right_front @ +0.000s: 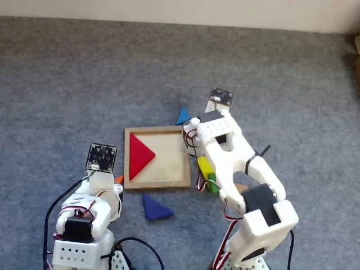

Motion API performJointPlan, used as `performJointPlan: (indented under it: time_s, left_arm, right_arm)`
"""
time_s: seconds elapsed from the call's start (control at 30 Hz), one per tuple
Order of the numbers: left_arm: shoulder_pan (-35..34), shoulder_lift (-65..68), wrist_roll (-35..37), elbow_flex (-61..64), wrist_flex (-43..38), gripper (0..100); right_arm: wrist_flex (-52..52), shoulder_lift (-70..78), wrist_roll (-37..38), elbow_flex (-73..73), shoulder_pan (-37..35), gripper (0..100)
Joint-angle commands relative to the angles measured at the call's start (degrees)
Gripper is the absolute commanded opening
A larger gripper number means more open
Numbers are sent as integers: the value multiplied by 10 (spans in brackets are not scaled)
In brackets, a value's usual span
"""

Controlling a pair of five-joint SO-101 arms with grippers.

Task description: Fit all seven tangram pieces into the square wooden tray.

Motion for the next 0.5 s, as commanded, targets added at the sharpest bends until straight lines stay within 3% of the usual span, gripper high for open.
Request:
performJointPlan:
  time_s: [0.0, 0.37, 0.47]
  left_arm:
    - [-2, 0, 5, 12, 3, 9]
    - [-2, 0, 5, 12, 3, 9]
    - [-2, 0, 5, 12, 3, 9]
  right_arm:
    - [-2, 26, 5, -15, -7, 424]
    - [-9, 70, 3, -44, -6, 423]
    - [-9, 70, 3, -44, -5, 369]
